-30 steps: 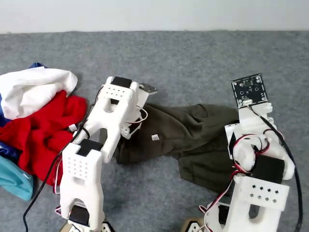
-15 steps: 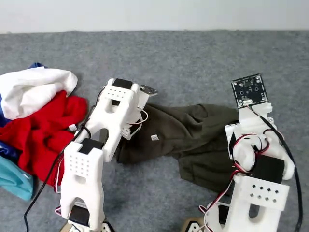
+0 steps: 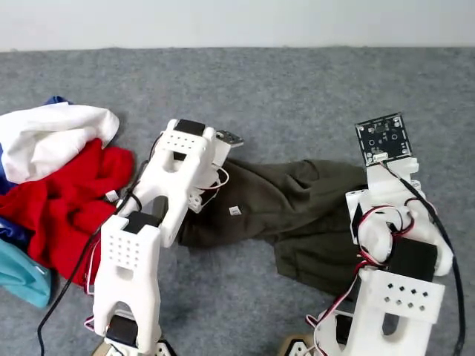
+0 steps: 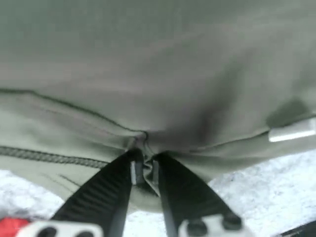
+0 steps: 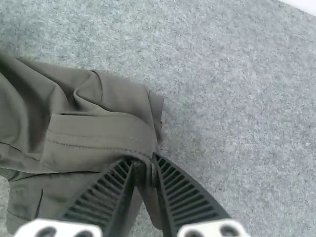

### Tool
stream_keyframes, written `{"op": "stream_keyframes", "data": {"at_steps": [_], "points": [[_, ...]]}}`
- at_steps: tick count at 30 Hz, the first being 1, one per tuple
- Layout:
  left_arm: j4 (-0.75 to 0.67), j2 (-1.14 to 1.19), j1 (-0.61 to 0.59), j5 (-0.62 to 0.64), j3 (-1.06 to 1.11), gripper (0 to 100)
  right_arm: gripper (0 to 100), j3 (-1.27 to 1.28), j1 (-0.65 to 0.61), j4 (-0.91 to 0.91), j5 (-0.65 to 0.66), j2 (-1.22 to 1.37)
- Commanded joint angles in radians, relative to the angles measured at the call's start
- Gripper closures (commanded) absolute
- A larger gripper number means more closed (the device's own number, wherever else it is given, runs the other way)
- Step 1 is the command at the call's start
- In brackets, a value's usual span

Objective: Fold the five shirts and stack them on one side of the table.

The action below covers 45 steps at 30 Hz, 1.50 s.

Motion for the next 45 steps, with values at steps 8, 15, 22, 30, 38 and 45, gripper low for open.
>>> {"op": "stream_keyframes", "data": {"at_steps": [8, 15, 22, 30, 38, 45], "points": [[0.028, -0.199, -0.009, 0.006, -0.045, 98, 98.8, -0.006, -0.004, 0.005, -0.011, -0.013], [0.031, -0.37, -0.012, 0.006, -0.038, 98, 98.8, -0.006, 0.001, 0.005, -0.011, -0.013], [0.031, -0.439, -0.009, -0.002, 0.156, 98, 98.8, -0.006, 0.001, 0.005, -0.011, -0.013], [0.031, -0.568, -0.008, 0.005, 0.18, 98, 98.8, -0.006, 0.001, 0.005, -0.011, -0.013], [0.026, -1.01, -0.009, -0.002, 0.18, 98, 98.8, -0.006, 0.001, 0.005, -0.011, -0.013], [0.026, -1.203, -0.017, -0.003, 0.183, 98, 98.8, -0.006, -0.004, 0.005, -0.011, -0.015]]}}
